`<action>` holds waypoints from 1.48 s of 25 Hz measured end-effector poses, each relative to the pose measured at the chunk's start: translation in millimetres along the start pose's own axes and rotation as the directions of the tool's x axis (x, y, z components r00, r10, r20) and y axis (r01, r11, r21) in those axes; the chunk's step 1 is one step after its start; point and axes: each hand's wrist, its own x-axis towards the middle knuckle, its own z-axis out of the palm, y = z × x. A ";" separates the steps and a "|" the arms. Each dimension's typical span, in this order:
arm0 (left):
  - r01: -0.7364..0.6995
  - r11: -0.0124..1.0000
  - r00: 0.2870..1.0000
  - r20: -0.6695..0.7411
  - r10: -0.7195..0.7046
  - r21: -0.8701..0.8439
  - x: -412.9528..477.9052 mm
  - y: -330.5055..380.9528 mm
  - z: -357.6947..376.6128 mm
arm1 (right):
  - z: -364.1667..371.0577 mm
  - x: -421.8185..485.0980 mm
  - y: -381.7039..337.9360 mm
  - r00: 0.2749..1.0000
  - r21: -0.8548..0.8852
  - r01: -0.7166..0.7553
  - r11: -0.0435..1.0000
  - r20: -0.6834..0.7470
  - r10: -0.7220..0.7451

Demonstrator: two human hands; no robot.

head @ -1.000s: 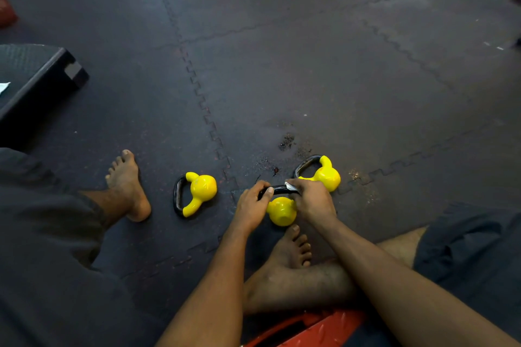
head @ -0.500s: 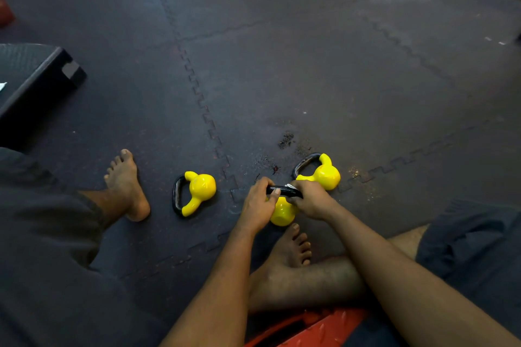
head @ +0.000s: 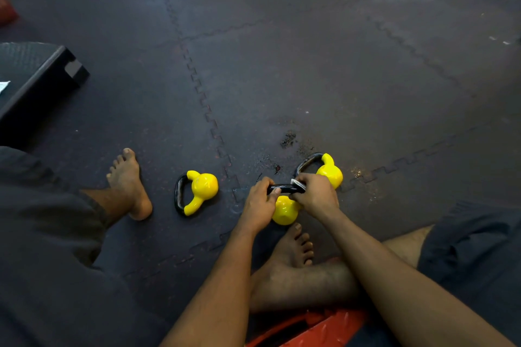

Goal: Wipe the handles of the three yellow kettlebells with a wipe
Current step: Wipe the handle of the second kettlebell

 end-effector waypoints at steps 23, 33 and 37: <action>0.006 1.000 1.000 -0.021 -0.005 0.028 3.2 5.8 -1.6 | 3.5 -5.6 -12.5 0.999 0.060 0.032 0.998 -0.036 -0.030; -0.015 0.984 0.998 -0.064 0.027 0.177 11.0 14.0 9.1 | 3.7 -18.7 -21.2 0.989 -0.082 -0.110 0.990 -0.112 0.101; 0.034 0.980 0.996 -0.092 -0.016 0.195 9.1 12.9 8.9 | 0.7 -23.0 -25.3 0.982 -0.097 -0.032 0.995 -0.190 0.013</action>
